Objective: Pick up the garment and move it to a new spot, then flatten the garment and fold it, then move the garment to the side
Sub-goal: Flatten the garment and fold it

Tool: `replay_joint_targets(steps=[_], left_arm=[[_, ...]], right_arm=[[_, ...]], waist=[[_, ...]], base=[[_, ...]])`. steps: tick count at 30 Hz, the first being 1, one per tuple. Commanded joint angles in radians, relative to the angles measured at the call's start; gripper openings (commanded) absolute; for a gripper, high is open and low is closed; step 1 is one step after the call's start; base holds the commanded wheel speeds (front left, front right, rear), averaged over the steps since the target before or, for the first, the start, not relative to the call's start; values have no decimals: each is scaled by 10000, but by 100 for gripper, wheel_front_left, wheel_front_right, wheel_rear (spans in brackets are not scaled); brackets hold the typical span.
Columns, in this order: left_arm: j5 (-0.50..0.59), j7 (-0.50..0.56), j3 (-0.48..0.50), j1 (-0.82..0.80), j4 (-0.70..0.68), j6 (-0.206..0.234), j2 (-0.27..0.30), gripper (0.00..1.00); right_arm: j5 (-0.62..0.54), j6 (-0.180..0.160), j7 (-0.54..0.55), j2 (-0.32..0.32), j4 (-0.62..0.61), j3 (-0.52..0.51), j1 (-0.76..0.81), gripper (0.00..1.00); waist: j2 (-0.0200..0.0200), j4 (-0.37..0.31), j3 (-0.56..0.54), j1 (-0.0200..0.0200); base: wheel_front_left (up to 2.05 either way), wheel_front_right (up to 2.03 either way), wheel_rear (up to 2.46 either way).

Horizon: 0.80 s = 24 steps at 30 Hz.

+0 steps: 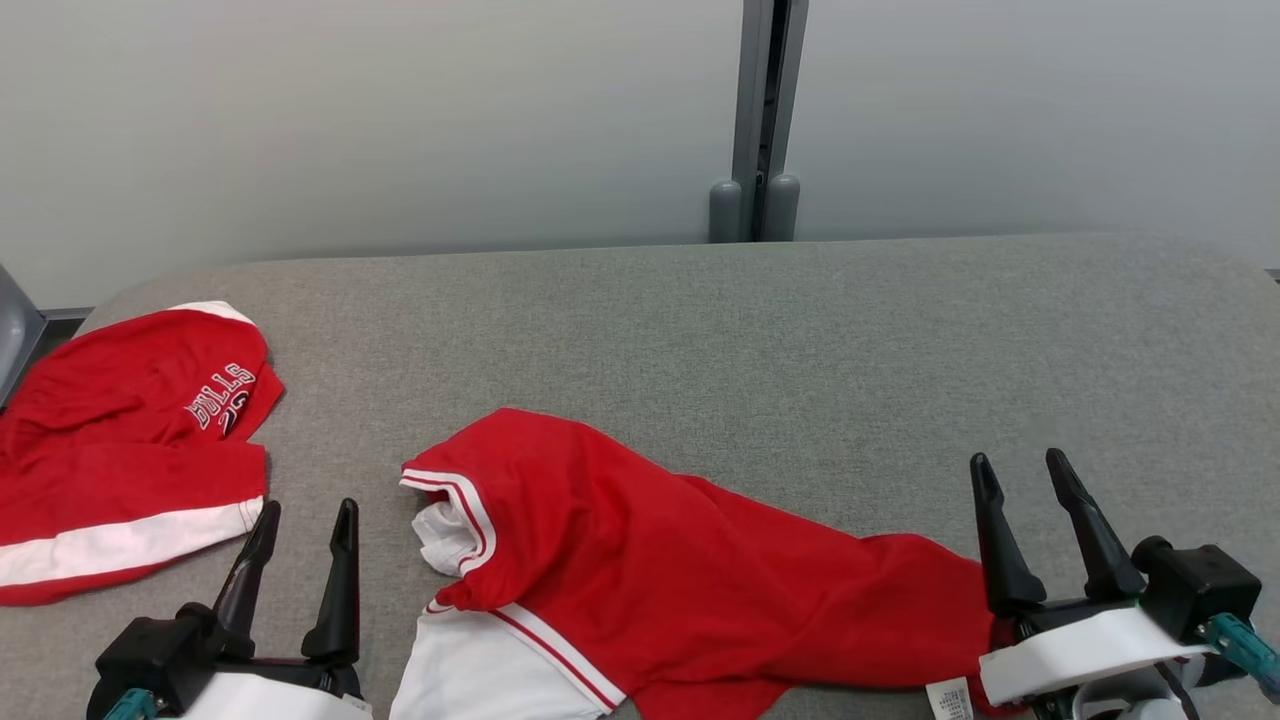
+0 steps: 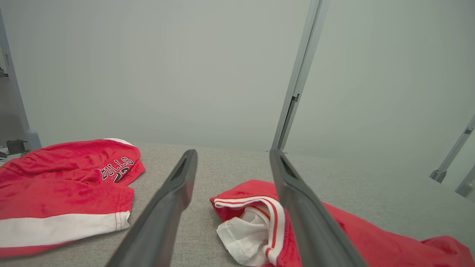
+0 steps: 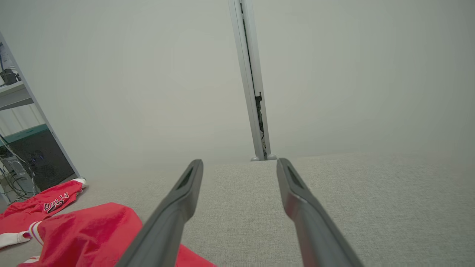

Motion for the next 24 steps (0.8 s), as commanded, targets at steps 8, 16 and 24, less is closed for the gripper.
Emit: replay_joint_targets(steps=[8,16,24], left_arm=[[247,-44,220,129,13,-150,-90,100],[401,-43,289,67,105,-248,-171,100],[483,-43,390,81,160,-305,-222,100]], right_arm=[[-74,5,-145,18,451,42,-232,100],[-99,5,-133,28,575,114,-269,100],[-166,5,19,-44,474,125,-291,100]], waist=[[-1,-67,-40,0],[-1,-57,-114,0],[-1,-30,-175,0]], base=[[0,0,0],[0,0,0],[0,0,0]])
